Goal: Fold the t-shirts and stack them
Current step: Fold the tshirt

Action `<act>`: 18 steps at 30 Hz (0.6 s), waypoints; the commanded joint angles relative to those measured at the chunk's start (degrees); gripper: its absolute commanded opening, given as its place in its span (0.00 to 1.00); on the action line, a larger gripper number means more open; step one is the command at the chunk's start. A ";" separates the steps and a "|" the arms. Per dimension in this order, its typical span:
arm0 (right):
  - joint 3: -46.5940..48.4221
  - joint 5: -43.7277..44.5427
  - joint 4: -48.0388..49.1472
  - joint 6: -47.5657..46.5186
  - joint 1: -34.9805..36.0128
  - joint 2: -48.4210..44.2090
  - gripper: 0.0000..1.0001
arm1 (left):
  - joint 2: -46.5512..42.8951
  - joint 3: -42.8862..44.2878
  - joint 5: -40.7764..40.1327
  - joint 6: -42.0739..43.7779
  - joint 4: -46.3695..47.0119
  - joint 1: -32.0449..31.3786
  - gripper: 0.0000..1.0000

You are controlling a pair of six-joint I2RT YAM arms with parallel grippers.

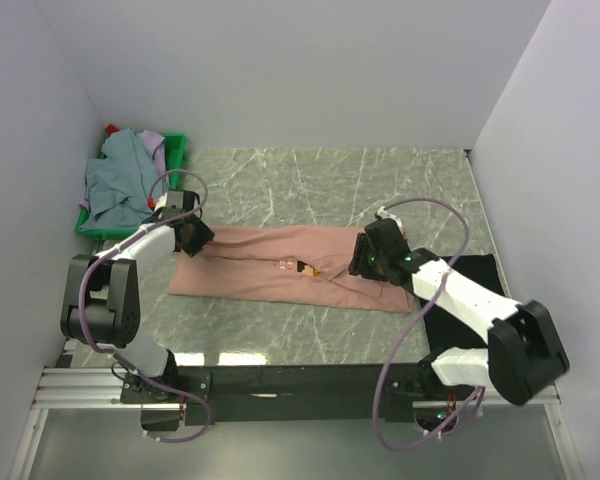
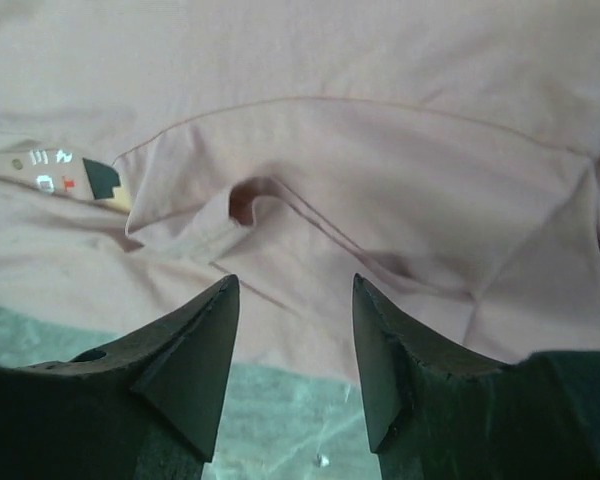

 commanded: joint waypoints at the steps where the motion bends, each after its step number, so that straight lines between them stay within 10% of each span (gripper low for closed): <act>1: 3.68 4.72 4.40 -1.02 1.35 3.43 0.57 | -2.28 -1.02 1.20 -0.27 1.45 1.40 0.45; 18: 9.39 11.74 9.51 2.59 7.23 16.44 0.48 | -1.84 -1.55 3.84 0.61 2.59 2.19 0.42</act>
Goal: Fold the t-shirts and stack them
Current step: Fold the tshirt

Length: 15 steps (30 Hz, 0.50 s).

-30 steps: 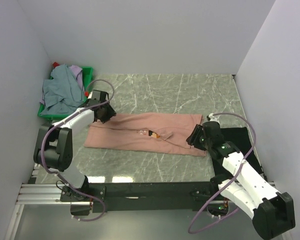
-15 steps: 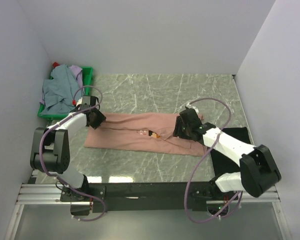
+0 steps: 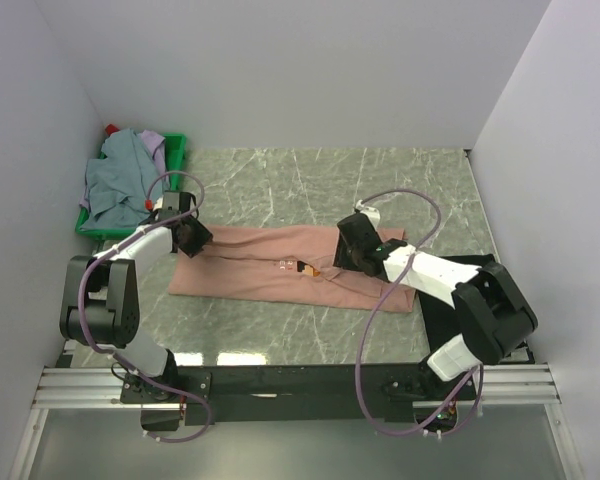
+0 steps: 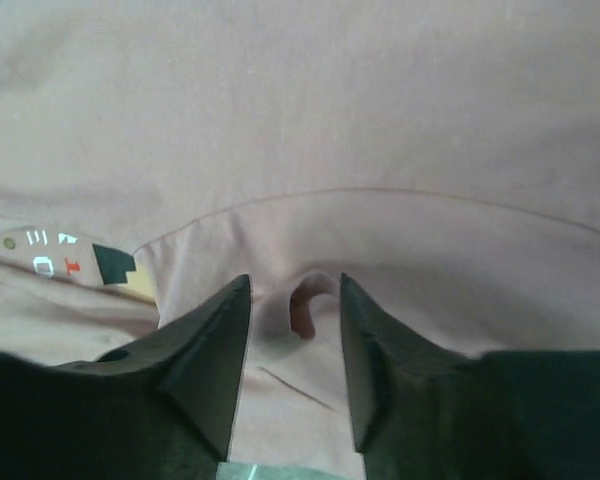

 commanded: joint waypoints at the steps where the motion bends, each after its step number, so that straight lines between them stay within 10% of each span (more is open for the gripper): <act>1: 2.75 3.24 1.44 0.77 1.57 1.19 0.46 | -1.75 -0.30 0.95 0.57 1.52 0.20 0.42; 6: 1.34 2.45 -0.05 3.23 3.95 -1.09 0.20 | -2.63 -0.22 0.69 0.92 1.26 0.38 0.43; 15: -0.60 -1.32 -0.84 8.42 9.48 -4.08 0.05 | -3.16 -0.48 1.30 1.01 1.61 0.90 0.42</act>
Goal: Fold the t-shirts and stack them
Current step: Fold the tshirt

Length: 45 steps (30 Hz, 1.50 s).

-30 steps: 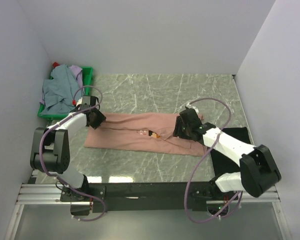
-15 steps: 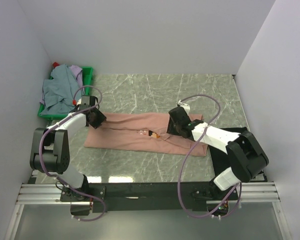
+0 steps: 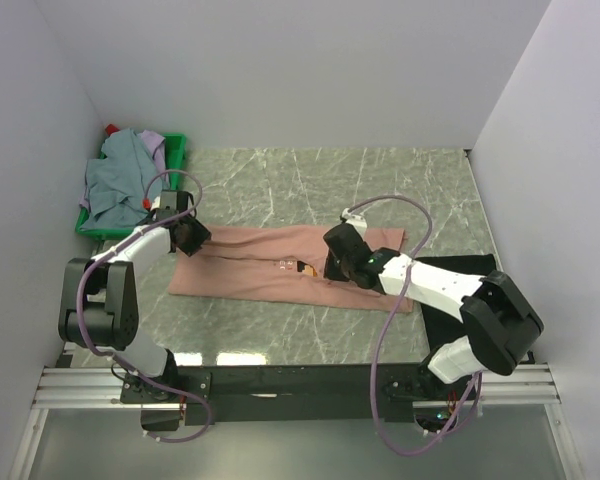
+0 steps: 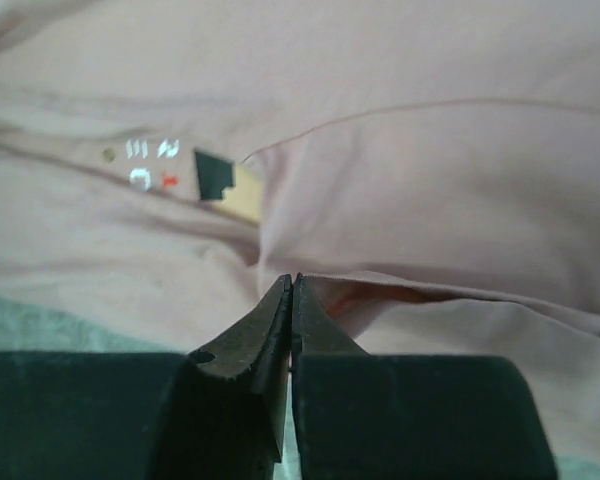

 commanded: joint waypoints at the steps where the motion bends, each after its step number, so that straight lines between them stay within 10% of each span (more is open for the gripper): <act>1: -0.66 -1.24 0.67 3.11 2.12 -1.31 0.04 | -2.24 -0.57 1.09 0.85 1.33 0.32 0.42; 7: -0.57 -4.05 3.04 5.66 4.93 1.41 0.03 | -2.33 -0.39 1.79 1.03 1.41 0.40 0.43; 14: -0.57 -3.88 2.96 5.39 5.81 0.81 0.36 | -2.85 -0.13 2.49 1.47 1.32 0.40 0.44; 20: -2.24 2.25 -2.48 4.96 5.73 -7.01 0.45 | -2.86 0.40 3.55 2.17 1.15 0.40 0.44; 36: -4.71 0.70 -4.52 4.95 -11.67 -5.27 0.51 | -8.30 -3.19 0.83 4.63 -1.93 -9.33 0.38; 45: -1.90 -1.50 -5.13 6.27 -14.93 1.85 0.50 | -3.74 -7.51 -1.28 5.51 -1.31 -17.34 0.18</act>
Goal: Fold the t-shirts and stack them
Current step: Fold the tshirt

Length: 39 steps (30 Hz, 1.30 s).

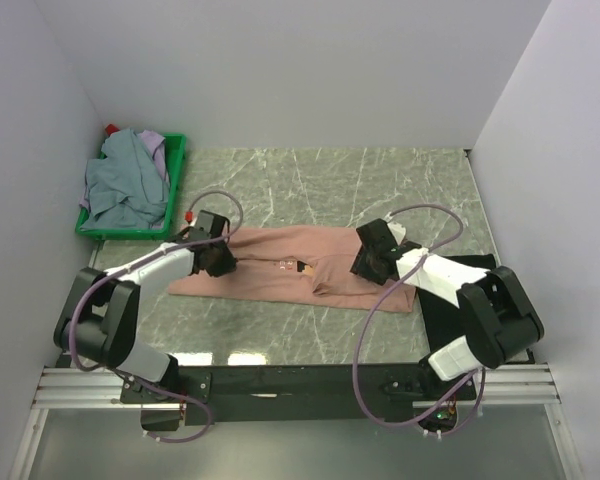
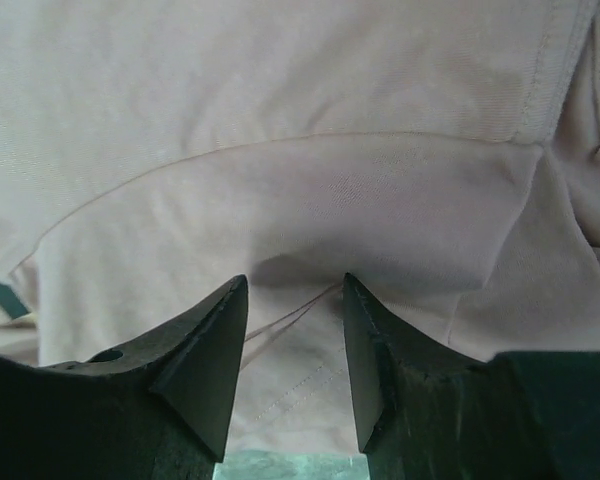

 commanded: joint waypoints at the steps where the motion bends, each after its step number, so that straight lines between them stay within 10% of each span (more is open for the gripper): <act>1: 2.76 0.07 -0.19 1.51 -0.20 2.73 0.50 | 2.03 -0.43 -2.16 1.75 0.15 -2.83 0.18; 25: 47.47 -0.46 -16.62 -16.06 -7.49 35.77 0.50 | 6.96 -5.70 3.99 -11.51 7.18 -25.77 0.16; 39: 80.53 -7.49 -24.63 -21.60 -11.80 49.86 0.59 | 13.65 8.27 7.42 -9.77 13.34 -32.03 0.29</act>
